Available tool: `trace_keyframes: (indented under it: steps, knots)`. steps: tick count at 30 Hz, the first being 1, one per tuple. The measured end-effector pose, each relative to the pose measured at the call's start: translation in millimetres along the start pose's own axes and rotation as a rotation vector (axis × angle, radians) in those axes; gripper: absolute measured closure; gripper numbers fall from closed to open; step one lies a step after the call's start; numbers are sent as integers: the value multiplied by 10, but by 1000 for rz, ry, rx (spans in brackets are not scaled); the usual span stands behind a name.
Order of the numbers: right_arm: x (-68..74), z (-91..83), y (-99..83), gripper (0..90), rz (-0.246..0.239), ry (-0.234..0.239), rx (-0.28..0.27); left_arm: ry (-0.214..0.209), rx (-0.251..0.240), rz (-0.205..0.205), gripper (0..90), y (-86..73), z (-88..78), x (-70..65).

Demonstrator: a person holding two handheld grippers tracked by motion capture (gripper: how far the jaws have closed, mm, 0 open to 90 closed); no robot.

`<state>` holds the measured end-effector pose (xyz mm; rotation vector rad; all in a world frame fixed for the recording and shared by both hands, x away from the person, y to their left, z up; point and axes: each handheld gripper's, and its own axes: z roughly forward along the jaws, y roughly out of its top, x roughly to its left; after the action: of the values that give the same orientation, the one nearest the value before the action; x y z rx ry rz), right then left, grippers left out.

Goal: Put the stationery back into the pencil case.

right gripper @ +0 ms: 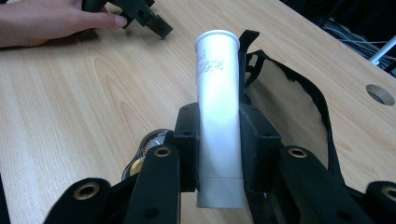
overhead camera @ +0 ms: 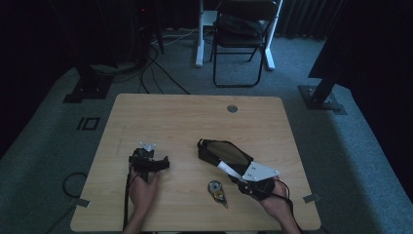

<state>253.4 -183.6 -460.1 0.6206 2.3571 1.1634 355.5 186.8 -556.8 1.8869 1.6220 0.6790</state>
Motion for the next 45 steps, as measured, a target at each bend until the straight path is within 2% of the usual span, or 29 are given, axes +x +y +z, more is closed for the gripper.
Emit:
trace_keyframes:
  steps: [17, 45]
  knots:
    - [-39, -10, 63, 709, -13, -14, -11, 0, 0, 0, 22, 0, 0, 0]
    - [-199, -1, 48, 709, 13, -56, -23, 0, 0, 0, 22, 0, 0, 0]
